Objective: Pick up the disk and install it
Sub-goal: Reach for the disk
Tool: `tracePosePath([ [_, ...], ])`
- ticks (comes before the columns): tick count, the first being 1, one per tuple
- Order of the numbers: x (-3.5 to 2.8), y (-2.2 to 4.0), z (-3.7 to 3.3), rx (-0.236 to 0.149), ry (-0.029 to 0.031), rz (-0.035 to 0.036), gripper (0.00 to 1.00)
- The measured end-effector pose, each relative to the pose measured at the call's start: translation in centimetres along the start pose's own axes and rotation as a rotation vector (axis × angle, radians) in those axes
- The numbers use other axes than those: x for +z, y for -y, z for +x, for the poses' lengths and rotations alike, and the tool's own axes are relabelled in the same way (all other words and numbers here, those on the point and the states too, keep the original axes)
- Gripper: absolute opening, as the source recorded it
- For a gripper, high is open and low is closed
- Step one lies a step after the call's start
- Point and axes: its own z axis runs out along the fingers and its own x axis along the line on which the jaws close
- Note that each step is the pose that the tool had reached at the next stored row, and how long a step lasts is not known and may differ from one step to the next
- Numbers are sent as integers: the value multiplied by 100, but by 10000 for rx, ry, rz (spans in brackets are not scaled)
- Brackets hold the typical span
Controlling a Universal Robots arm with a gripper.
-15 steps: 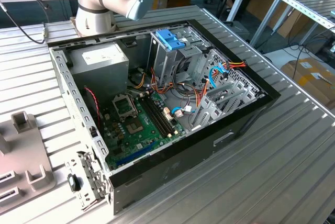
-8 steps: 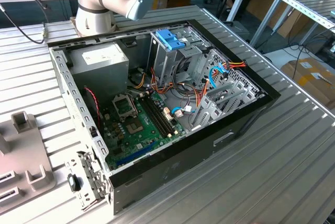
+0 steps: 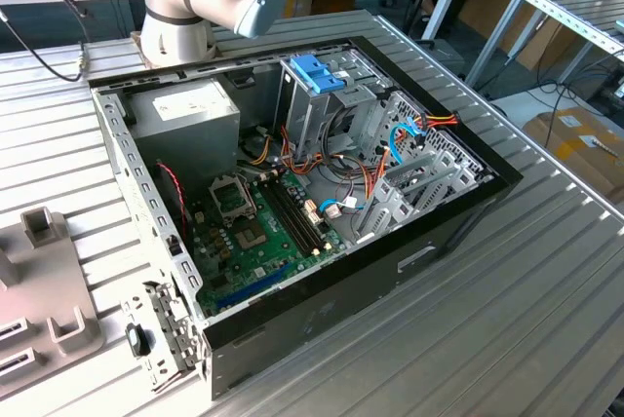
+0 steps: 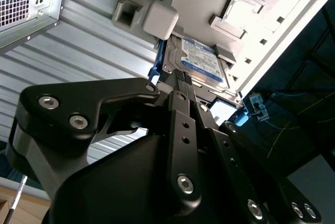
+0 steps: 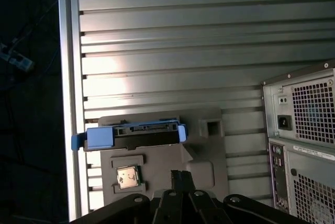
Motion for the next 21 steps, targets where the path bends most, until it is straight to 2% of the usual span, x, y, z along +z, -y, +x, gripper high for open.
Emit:
tracePosePath([
  [6,9,-66,10,0,-1,1,11],
  [9,26,-140,29,0,-1,0,11],
  [15,30,-142,29,-1,-10,6,11],
  [16,30,-142,29,0,-40,34,11],
  [18,36,-142,29,3,-161,152,11],
  [19,41,-141,29,5,-277,281,11],
  [20,45,-141,29,6,-332,356,11],
  [21,51,-141,29,7,-427,473,11],
])
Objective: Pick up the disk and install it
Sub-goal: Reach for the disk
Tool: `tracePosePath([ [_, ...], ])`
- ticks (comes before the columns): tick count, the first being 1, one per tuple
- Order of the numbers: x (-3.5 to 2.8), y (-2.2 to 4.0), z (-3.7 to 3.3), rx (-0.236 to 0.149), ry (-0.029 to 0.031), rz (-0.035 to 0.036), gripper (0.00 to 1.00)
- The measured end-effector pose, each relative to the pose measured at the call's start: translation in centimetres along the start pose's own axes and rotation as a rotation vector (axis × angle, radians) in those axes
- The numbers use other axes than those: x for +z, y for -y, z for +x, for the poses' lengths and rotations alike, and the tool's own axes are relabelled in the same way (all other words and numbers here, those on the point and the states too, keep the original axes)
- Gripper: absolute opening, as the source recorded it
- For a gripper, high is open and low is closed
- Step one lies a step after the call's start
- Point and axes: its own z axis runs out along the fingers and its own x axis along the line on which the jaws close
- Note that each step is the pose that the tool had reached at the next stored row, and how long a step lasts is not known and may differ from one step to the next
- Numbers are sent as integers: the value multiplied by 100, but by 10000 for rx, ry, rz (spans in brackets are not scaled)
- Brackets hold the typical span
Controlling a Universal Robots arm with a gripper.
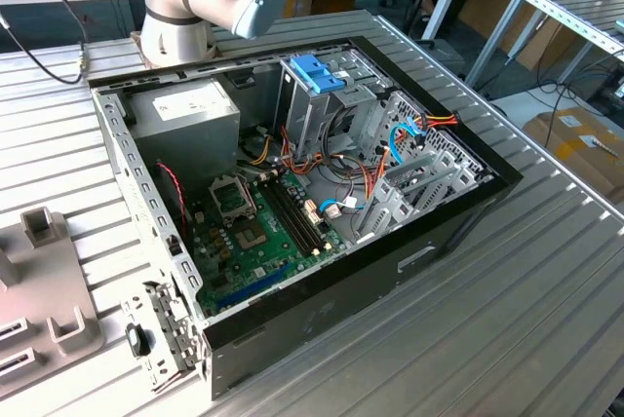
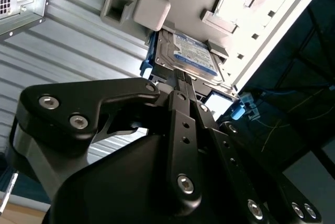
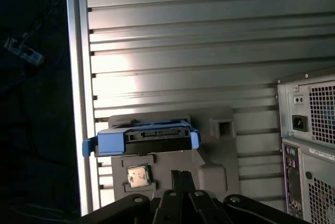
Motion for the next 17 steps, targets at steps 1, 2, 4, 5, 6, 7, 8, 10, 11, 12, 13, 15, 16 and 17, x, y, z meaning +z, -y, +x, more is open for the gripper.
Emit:
tracePosePath([
  [1,3,0,0,1,-13,39,11],
  [2,3,0,0,1,-13,45,11],
  [4,3,0,0,1,-14,48,11],
  [5,3,-3,0,1,-14,48,11],
  [6,4,-12,1,2,-16,49,11],
  [7,11,-40,6,0,-15,49,11],
  [8,18,-58,10,-1,-14,48,11],
  [10,45,-118,27,-4,-15,49,11],
  [11,59,-135,36,-7,-14,49,11],
  [12,72,-146,48,-7,-13,47,11],
  [13,95,-158,87,-9,-17,51,11],
  [15,119,-164,135,-9,-13,50,11],
  [16,127,-163,157,-9,-14,50,11],
  [17,130,-162,165,-8,-13,50,11],
])
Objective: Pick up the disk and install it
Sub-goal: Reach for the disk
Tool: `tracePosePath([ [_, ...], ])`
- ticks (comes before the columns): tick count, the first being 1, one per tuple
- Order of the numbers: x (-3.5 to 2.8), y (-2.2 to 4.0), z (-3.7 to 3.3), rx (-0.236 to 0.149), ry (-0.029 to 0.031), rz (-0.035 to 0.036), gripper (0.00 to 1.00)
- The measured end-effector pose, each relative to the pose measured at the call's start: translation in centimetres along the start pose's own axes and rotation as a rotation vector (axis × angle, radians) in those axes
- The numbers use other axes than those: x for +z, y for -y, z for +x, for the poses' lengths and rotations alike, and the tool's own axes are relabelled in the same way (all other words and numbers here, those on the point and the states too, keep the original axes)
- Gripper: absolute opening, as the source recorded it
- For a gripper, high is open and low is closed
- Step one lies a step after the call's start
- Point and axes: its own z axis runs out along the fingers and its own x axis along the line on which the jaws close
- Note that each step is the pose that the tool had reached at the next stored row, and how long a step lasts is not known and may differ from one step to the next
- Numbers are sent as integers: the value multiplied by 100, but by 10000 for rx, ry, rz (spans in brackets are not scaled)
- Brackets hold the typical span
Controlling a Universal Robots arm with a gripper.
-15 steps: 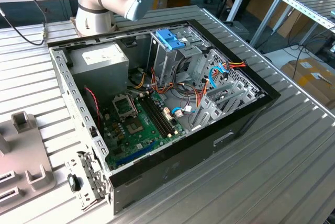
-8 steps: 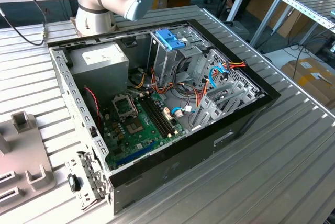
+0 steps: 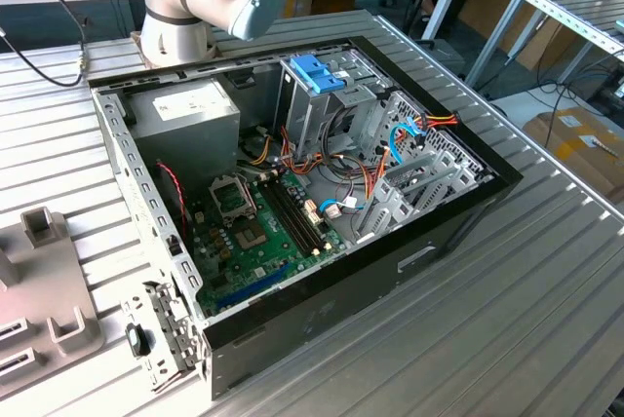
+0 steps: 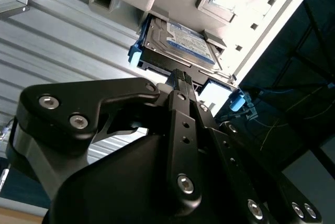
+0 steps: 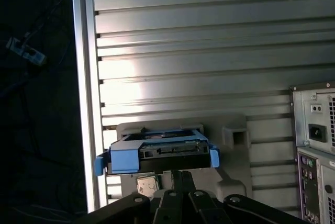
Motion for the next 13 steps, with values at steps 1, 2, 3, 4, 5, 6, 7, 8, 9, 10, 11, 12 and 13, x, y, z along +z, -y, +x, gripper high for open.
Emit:
tracePosePath([
  [1,0,0,0,-1,0,0,11],
  [2,0,0,1,-2,-2,1,11],
  [3,0,0,0,-4,-1,1,11],
  [4,0,0,0,-4,-1,1,11],
  [5,0,0,0,-5,-1,1,11],
  [6,0,0,0,-5,-1,1,11],
  [7,0,0,0,-5,-2,1,11],
  [8,0,0,0,-5,-2,1,11],
  [9,0,0,1,-6,-1,1,11],
  [10,0,0,0,-6,-1,1,11],
  [11,0,0,1,-6,-1,1,11],
  [12,0,0,2,-7,-2,1,11],
  [13,0,1,9,-6,-2,1,11],
])
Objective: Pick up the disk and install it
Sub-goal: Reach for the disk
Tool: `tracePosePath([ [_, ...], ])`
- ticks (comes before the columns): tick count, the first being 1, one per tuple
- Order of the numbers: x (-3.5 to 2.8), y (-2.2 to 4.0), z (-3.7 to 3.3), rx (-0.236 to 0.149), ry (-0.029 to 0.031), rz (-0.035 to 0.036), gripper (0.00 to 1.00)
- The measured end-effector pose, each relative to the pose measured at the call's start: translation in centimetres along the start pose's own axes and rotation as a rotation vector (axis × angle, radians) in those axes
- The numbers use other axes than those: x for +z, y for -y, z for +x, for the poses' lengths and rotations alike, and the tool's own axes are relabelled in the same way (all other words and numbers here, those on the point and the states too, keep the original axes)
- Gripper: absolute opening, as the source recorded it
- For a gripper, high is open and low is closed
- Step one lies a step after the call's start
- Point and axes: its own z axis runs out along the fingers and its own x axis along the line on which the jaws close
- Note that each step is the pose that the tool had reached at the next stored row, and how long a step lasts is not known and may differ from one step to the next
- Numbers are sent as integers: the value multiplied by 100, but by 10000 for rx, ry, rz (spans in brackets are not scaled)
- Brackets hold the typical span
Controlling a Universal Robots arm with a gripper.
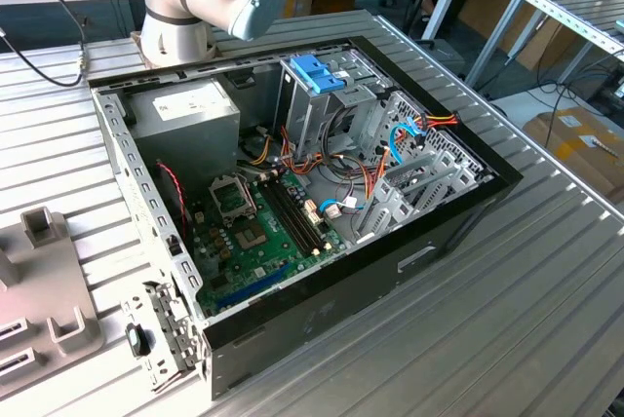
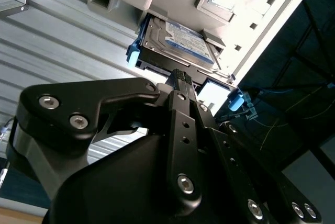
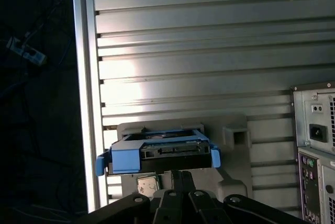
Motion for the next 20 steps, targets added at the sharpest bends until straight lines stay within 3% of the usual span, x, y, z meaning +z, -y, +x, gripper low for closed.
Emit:
tracePosePath([
  [4,12,5,67,0,0,-1,11],
  [7,98,8,169,0,0,2,11],
  [20,143,1,200,0,2,1,11],
])
